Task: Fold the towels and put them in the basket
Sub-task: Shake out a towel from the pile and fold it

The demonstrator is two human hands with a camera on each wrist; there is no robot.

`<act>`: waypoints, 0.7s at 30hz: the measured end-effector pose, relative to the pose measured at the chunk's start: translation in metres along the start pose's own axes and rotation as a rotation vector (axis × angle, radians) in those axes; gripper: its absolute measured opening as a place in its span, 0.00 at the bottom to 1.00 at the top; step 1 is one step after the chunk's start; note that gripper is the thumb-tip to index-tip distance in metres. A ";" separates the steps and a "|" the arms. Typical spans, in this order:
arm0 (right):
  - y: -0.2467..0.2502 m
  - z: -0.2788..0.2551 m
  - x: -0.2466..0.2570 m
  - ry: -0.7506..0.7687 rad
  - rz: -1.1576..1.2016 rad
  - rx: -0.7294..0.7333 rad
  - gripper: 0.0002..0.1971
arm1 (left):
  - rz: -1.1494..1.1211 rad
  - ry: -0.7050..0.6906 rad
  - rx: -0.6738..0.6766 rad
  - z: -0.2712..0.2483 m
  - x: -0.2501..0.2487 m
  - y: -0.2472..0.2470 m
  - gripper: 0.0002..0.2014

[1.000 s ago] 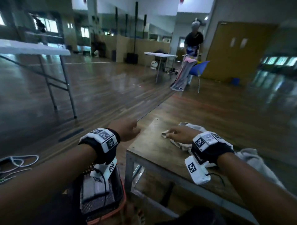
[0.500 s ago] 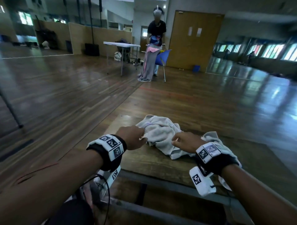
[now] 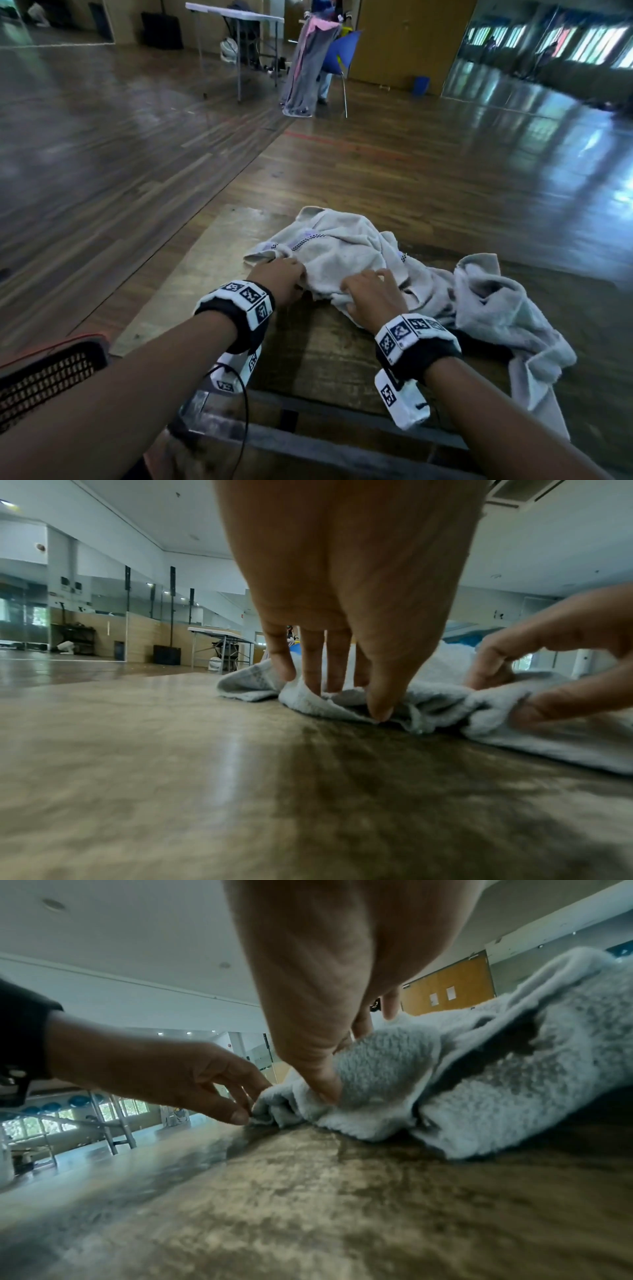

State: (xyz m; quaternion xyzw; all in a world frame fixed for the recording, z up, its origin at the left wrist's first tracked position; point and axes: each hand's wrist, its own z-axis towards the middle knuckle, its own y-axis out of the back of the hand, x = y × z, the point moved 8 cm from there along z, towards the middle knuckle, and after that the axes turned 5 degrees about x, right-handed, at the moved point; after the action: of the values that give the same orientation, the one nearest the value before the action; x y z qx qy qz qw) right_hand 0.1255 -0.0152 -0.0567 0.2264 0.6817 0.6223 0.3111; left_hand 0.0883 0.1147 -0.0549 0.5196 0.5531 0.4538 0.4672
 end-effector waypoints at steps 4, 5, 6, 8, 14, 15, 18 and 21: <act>0.002 -0.013 0.000 0.013 0.057 -0.014 0.06 | 0.012 -0.011 0.004 -0.002 0.007 -0.012 0.21; 0.005 -0.022 -0.001 0.014 0.089 0.003 0.06 | -0.007 -0.012 0.000 -0.007 0.005 -0.012 0.20; 0.007 -0.027 -0.001 0.015 0.134 0.011 0.06 | -0.031 -0.011 0.003 -0.010 0.004 -0.012 0.19; 0.011 -0.044 -0.004 0.015 0.226 0.033 0.07 | -0.086 -0.029 0.022 -0.024 -0.006 -0.014 0.15; 0.007 -0.118 -0.015 0.041 0.266 0.164 0.06 | -0.033 -0.274 0.092 -0.098 -0.071 -0.029 0.16; 0.005 -0.129 -0.017 0.038 0.260 0.180 0.06 | -0.017 -0.299 0.110 -0.107 -0.081 -0.032 0.17; -0.001 -0.154 -0.020 0.047 0.181 0.228 0.09 | -0.012 -0.346 0.129 -0.126 -0.104 -0.035 0.19; -0.004 -0.165 -0.024 0.055 0.089 0.297 0.14 | -0.064 -0.357 0.060 -0.131 -0.110 -0.024 0.18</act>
State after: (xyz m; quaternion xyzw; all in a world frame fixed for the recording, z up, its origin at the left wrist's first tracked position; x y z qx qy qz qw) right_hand 0.0262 -0.1494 -0.0521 0.2826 0.7637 0.5338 0.2278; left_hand -0.0419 0.0016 -0.0539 0.5878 0.4908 0.3224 0.5564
